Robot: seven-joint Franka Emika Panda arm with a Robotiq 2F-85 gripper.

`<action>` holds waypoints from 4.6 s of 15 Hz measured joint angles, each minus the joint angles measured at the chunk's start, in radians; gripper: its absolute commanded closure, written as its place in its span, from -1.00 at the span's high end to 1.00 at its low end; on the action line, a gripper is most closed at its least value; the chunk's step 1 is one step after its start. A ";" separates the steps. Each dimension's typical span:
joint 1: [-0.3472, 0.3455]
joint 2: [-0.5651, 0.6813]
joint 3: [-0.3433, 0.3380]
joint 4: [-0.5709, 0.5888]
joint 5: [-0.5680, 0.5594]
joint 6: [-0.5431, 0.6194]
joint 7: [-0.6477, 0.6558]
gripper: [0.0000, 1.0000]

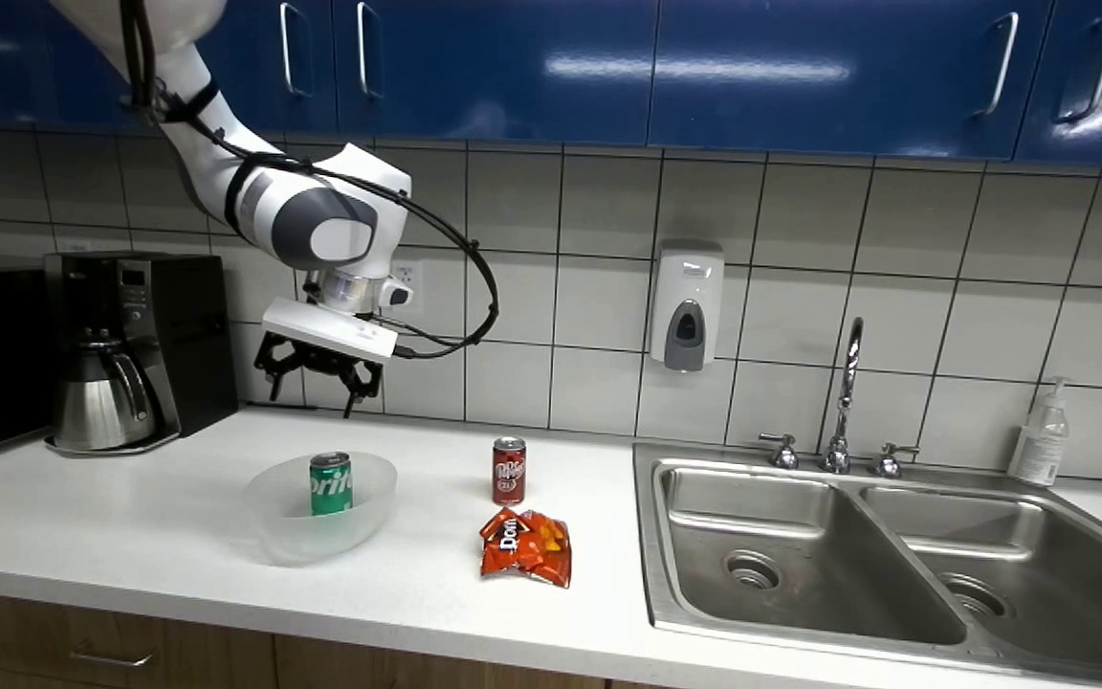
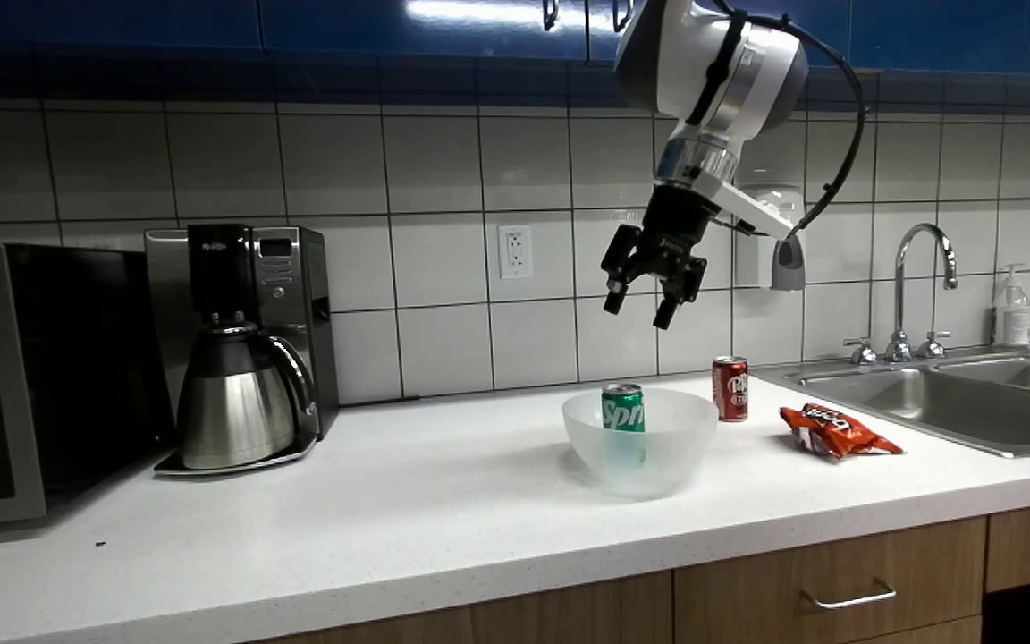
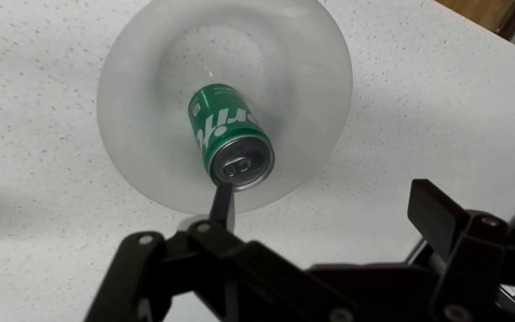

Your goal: Remove the green can from the bowl.

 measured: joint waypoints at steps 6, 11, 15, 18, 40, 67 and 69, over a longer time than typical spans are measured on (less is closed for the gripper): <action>-0.008 0.105 0.058 0.080 -0.132 0.038 0.000 1.00; -0.028 0.164 0.093 0.113 -0.215 0.118 0.000 1.00; -0.046 0.193 0.116 0.121 -0.252 0.169 0.000 1.00; -0.058 0.219 0.125 0.122 -0.275 0.179 0.000 1.00; -0.090 0.326 0.169 0.155 -0.345 0.189 0.001 1.00; -0.094 0.350 0.169 0.185 -0.405 0.182 0.044 -0.22; -0.095 0.343 0.175 0.213 -0.401 0.168 0.052 -0.22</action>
